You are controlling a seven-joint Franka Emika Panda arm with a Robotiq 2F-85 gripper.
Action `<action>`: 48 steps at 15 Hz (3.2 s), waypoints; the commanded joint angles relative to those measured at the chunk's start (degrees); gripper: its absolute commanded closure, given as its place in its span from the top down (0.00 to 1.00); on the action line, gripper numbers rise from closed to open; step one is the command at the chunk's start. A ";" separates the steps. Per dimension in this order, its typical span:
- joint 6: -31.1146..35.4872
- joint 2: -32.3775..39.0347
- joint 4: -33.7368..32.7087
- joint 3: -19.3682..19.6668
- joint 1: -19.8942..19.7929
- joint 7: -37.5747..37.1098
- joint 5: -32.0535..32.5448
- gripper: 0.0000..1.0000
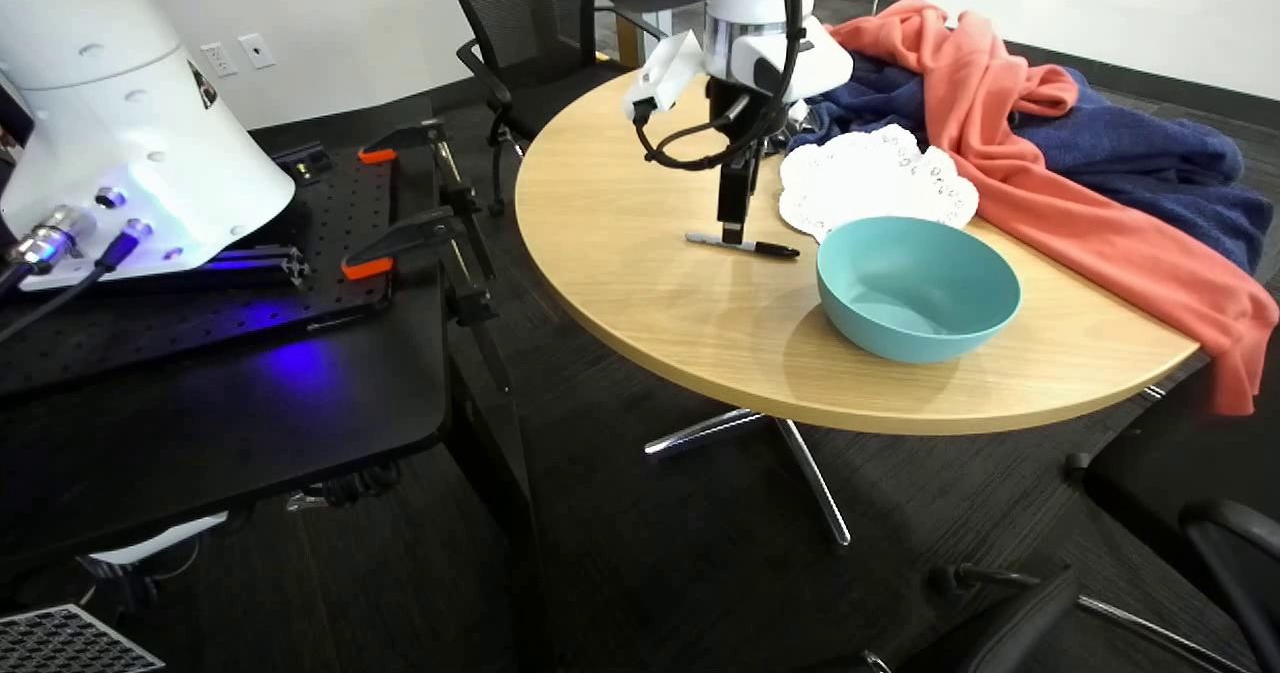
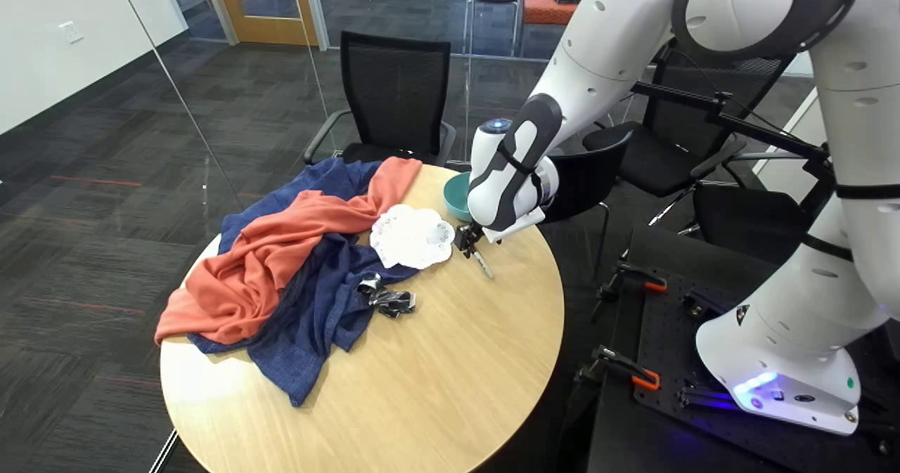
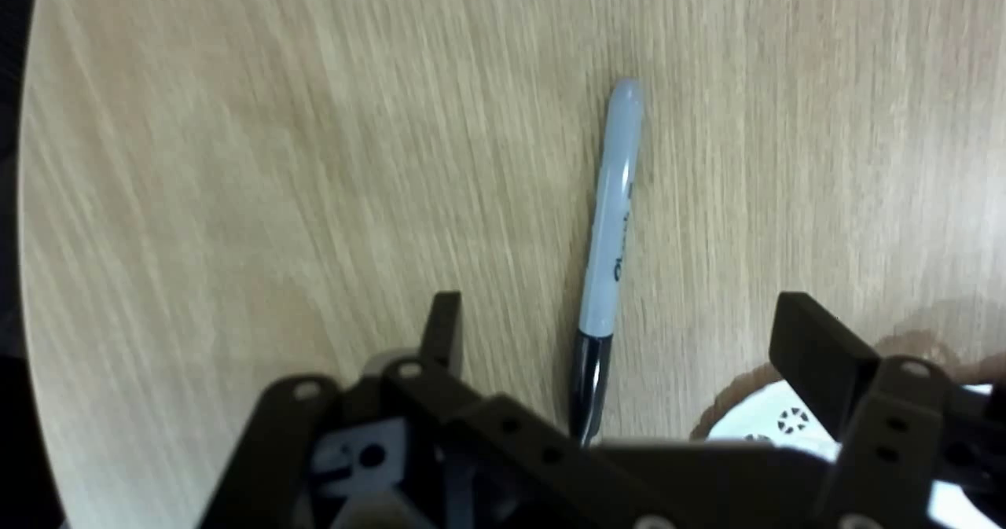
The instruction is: Put the pen in the bowl
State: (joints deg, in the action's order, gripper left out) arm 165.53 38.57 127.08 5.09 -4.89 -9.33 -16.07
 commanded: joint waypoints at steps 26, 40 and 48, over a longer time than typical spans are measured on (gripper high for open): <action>0.65 -1.43 0.83 4.40 4.72 -4.66 1.75 0.03; 0.77 -17.62 5.94 3.70 -2.57 -2.88 0.53 0.03; -0.48 -10.29 -4.50 3.80 -6.78 -2.97 0.39 0.03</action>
State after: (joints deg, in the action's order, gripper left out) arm 165.69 24.38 127.50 9.07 -10.24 -12.46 -15.77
